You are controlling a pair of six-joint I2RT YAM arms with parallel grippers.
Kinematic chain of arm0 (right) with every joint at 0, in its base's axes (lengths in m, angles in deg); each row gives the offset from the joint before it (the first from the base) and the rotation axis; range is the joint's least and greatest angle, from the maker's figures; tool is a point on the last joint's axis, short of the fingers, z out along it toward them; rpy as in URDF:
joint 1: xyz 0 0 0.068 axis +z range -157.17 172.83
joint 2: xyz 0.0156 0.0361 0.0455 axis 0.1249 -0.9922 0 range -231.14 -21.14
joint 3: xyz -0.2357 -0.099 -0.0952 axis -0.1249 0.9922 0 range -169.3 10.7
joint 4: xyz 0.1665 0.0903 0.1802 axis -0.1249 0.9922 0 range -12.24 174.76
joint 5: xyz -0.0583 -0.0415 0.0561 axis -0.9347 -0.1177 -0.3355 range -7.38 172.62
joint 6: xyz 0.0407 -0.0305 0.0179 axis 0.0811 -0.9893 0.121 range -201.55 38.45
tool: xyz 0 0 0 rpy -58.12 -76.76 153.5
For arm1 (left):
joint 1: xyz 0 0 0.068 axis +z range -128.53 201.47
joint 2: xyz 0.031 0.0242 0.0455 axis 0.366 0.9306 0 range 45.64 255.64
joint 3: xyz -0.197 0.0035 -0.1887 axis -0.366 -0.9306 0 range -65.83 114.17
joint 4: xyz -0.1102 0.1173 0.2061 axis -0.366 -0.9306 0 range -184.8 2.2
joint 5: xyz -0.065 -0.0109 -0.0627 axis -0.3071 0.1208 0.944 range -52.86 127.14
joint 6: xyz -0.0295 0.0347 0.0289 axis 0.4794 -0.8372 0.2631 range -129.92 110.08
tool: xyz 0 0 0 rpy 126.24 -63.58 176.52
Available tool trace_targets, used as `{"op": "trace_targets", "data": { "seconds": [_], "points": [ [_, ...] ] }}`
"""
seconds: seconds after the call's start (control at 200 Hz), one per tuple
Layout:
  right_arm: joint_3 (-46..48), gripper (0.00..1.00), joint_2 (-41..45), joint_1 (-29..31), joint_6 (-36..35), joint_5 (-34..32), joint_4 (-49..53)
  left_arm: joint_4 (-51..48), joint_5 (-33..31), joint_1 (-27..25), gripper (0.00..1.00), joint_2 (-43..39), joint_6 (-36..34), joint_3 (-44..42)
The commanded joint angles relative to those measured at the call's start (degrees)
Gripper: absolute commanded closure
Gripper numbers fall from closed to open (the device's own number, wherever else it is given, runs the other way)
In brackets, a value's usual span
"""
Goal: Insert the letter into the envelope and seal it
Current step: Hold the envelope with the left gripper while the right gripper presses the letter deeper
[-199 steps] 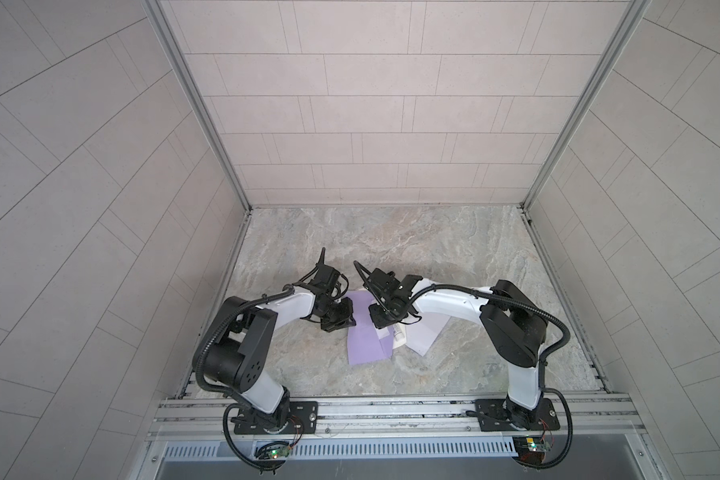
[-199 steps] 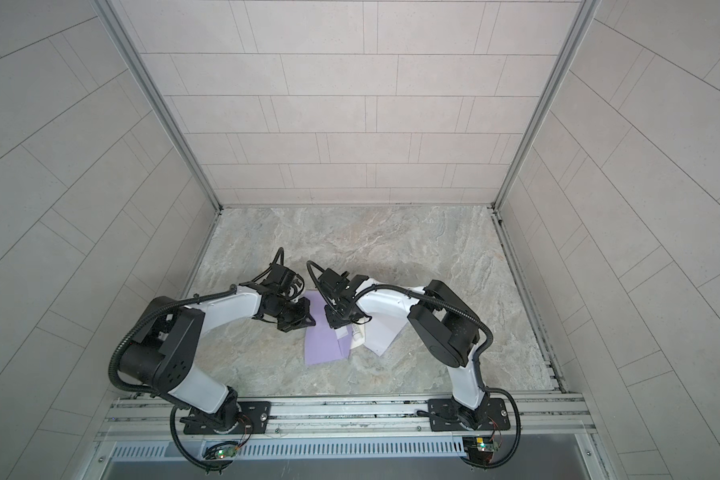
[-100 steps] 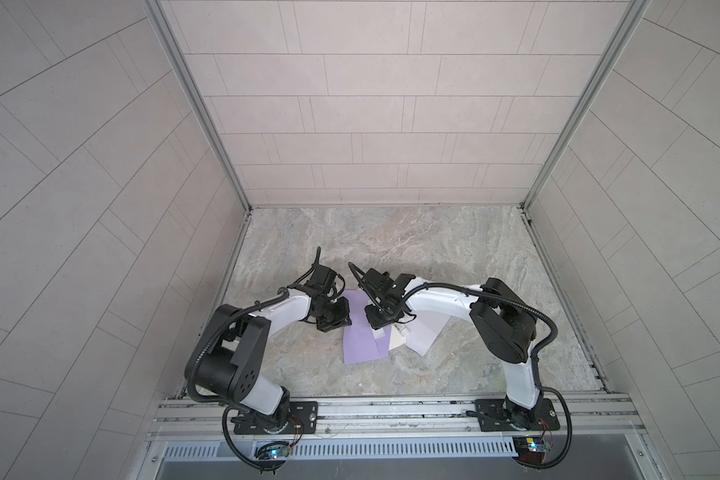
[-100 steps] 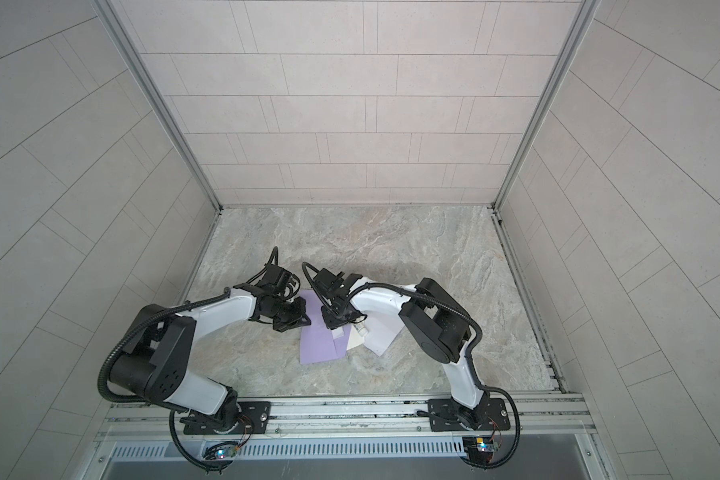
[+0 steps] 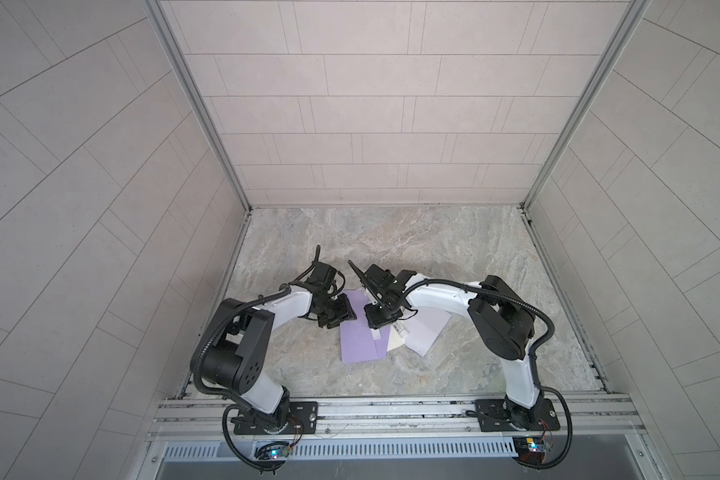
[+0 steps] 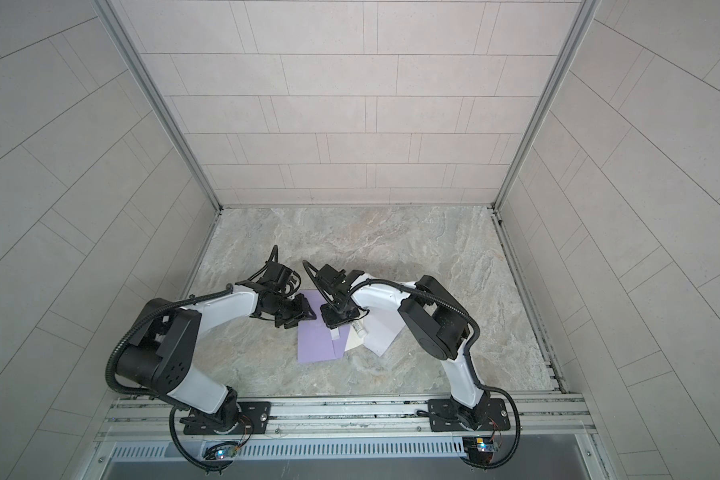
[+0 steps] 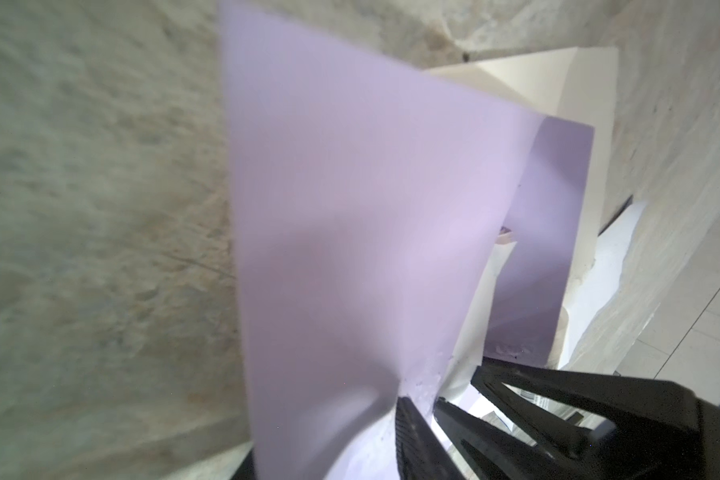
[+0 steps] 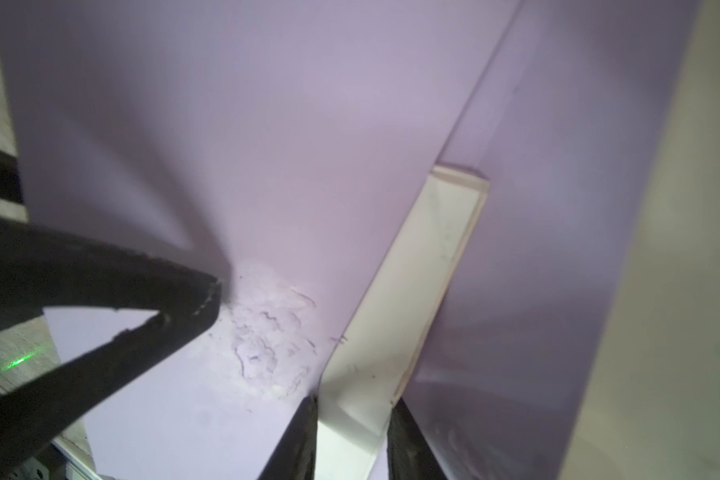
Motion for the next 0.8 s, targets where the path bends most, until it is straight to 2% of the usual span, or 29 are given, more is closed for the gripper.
{"op": "trace_targets", "data": {
  "seconds": [0.0,0.085,0.16,0.305,0.52,0.796],
  "points": [
    [0.0,0.69,-3.0,0.1,-0.5,2.5,1.5,1.0,-5.5,0.9,0.48,3.6,2.7,-3.1],
    [0.1,0.70,-3.0,0.0,-0.5,3.8,0.2,2.4,-5.3,1.1,0.39,4.1,3.5,-3.6],
    [0.2,0.70,-2.8,0.0,-0.9,4.9,-1.5,2.4,-5.0,1.1,0.37,4.6,3.5,-3.4],
    [0.0,0.70,-2.8,0.0,-1.2,7.5,-5.1,2.5,-4.3,1.1,0.35,6.2,3.4,-2.9],
    [-1.3,0.66,-4.1,0.7,-3.3,15.1,-9.4,2.8,-3.6,1.4,0.34,8.0,3.4,-2.7],
    [-3.1,0.64,-4.8,1.3,-3.8,17.0,-12.9,4.0,-3.5,1.4,0.34,8.7,3.5,-2.9]
  ]
}}
